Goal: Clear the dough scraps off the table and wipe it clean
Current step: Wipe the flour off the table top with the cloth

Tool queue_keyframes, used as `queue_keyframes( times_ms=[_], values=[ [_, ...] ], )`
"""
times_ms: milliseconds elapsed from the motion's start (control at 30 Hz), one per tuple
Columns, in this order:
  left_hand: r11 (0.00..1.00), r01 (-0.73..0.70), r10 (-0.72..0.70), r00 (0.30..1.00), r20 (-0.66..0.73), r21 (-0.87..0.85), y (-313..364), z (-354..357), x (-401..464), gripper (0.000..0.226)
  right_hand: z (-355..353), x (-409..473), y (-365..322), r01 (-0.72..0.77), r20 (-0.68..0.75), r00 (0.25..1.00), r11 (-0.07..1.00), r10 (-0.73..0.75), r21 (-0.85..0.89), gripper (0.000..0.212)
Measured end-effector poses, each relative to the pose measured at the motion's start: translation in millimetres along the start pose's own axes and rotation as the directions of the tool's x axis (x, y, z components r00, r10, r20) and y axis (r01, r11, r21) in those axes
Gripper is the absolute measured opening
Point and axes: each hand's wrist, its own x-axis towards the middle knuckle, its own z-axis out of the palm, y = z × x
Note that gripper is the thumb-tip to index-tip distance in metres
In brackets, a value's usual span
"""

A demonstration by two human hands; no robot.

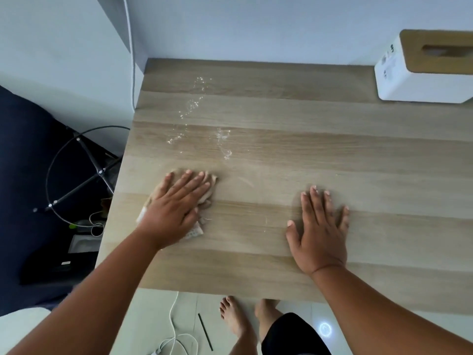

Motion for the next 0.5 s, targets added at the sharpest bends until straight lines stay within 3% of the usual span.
queue_keyframes(
  times_ms=[133,233,400,500],
  values=[
    [0.976,0.22,-0.22,0.976,0.01,0.002,-2.8,0.8,23.8,0.071,3.4,0.6,1.0,0.007,-0.014,1.0,1.0,-0.007,-0.003,0.077],
    [0.971,0.237,-0.237,0.971,0.018,0.005,20.3,6.7,53.9,0.072,5.8,0.5,2.0,0.003,-0.035,0.999,1.0,-0.003,-0.005,0.077],
    [0.998,-0.031,0.029,0.999,0.036,0.051,69.0,14.6,68.5,0.068,6.5,0.1,2.4,0.007,-0.039,0.999,1.0,-0.008,-0.014,0.077],
    [0.962,-0.263,0.255,0.961,0.109,0.075,83.3,19.5,37.8,0.068,4.3,0.5,1.8,0.002,-0.022,1.0,1.0,-0.003,-0.014,0.077]
  ],
)
